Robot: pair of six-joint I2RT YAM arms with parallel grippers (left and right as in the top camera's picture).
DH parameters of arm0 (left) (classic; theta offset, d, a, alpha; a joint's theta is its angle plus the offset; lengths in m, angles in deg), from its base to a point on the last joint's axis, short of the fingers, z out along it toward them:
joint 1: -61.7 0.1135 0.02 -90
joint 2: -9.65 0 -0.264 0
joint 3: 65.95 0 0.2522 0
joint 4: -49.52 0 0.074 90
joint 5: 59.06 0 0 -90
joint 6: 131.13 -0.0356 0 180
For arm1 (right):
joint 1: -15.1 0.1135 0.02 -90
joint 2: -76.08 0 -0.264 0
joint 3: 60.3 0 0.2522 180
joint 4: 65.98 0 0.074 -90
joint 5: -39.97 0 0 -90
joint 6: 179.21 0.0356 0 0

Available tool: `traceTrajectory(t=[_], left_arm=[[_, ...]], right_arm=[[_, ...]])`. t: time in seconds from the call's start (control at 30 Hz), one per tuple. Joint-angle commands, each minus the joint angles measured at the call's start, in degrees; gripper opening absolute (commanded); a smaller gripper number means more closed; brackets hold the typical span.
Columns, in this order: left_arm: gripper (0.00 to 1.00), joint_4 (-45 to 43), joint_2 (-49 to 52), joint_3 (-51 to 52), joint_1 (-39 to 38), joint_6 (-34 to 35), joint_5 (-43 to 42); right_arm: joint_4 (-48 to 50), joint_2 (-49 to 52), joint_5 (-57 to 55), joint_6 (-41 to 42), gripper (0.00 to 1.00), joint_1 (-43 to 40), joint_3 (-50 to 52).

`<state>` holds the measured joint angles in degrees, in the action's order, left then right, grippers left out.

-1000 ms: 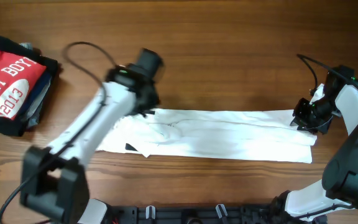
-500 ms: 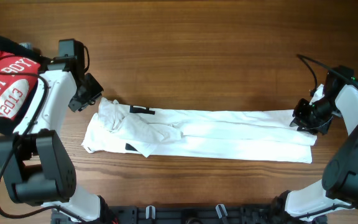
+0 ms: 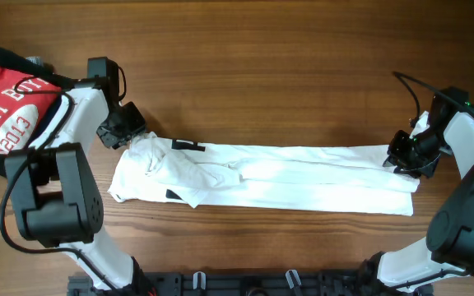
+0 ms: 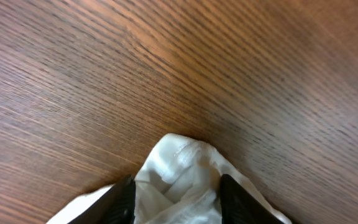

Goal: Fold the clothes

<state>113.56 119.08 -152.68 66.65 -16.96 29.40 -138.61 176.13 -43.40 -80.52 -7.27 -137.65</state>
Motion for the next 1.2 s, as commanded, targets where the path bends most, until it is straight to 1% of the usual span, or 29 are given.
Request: traceTrajectory(t=[0.0, 0.03, 0.1, 0.2, 0.37, 0.43, 0.47, 0.5, 0.53, 0.57, 0.63, 0.7, 0.83, 0.9, 1.0, 1.03, 1.07, 1.1, 1.13, 1.17], left_arm=[[0.15, 0.0, 1.07, 0.02, 0.04, -1.31, -0.57], [0.04, 0.04, 1.07, 0.02, 0.07, -1.51, -0.52], [0.04, 0.83, 1.05, 0.0, 0.13, -1.38, 3.15], [0.04, 3.15, 1.05, 0.02, 1.64, 2.21, 10.16], [0.04, 3.52, 1.05, 0.02, 6.71, 7.65, 11.21], [0.05, 3.74, 1.05, 0.02, 8.07, 7.61, 10.14], [0.13, 3.96, 1.05, 0.02, 8.07, 7.58, 10.12], [0.35, 4.2, 1.05, 0.02, 8.02, 7.58, 10.12], [0.5, 4.44, 1.05, 0.02, 8.02, 7.61, 9.92], [0.55, 4.68, 1.05, 0.02, 8.02, 7.54, 9.75], [0.56, 5.38, 0.87, 0.0, 8.02, 5.86, 9.11], [0.56, 6.6, -0.09, 0.0, 8.02, 5.62, 9.11], [0.57, 6.99, -5.31, 0.0, 8.02, 4.7, 8.24], [0.57, 7.1, -10.27, 0.0, 8.02, 4.35, 5.49], [0.59, 7.43, -15.74, 0.0, 7.21, 1.18, -0.81], [0.59, 7.89, -17.03, 0.0, 5.68, -0.63, -3.93], [0.59, 8.41, -17.09, 0.0, 4.57, -1.51, -5.29], [0.59, 9.29, -16.94, 0.02, 3.06, -1.49, -5.77], [0.59, 10.14, -16.48, 0.02, 1.22, -1.49, -5.77], [0.59, 10.62, -16.04, 0.13, -0.59, -1.49, -5.81]], right_arm=[[-0.04, -1.03, 0.96, -0.79, 0.28, 0.28, 0.24], [-0.04, -1.03, 0.96, -0.79, 0.28, 0.28, 0.24], [-0.09, -1.03, 0.94, -0.79, 0.28, 0.28, 0.24], [-0.07, -1.03, 0.94, -0.79, 0.28, 0.28, 0.24], [-0.07, -1.03, 0.92, -0.79, 0.28, 0.28, 0.24], [-0.04, -1.03, 0.74, -0.79, 0.28, 0.28, 0.24], [-0.02, -1.03, 0.74, -0.76, 0.28, 0.28, 0.24], [-0.02, -1.03, 0.74, -0.76, 0.28, 0.28, 0.24], [0.0, -1.03, 0.74, -0.79, 0.28, 0.28, 0.24], [0.0, -1.03, 0.74, -0.79, 0.28, 0.28, 0.24], [-0.02, -1.03, 0.74, -0.79, 0.28, 0.28, 0.24], [0.09, -1.03, 0.74, -0.79, 0.28, 0.28, 0.24], [0.98, -1.03, 0.96, -0.79, 0.29, 0.28, 0.2], [0.87, -1.03, 0.68, -0.76, 0.32, -0.55, -0.92], [-1.4, -1.07, -0.17, -0.74, 0.34, -3.87, -3.96], [-1.92, -1.07, -0.13, -0.81, 0.37, -6.08, -4.7], [-1.92, -1.07, -0.15, -1.27, 0.42, -7.04, -4.52], [-1.75, -1.05, -0.15, -1.33, 0.53, -7.61, -3.98], [-1.38, -1.05, -0.17, -3.1, 0.56, -7.78, -3.3], [-1.05, -1.03, -0.48, -4.55, 0.57, -7.76, -2.62]])
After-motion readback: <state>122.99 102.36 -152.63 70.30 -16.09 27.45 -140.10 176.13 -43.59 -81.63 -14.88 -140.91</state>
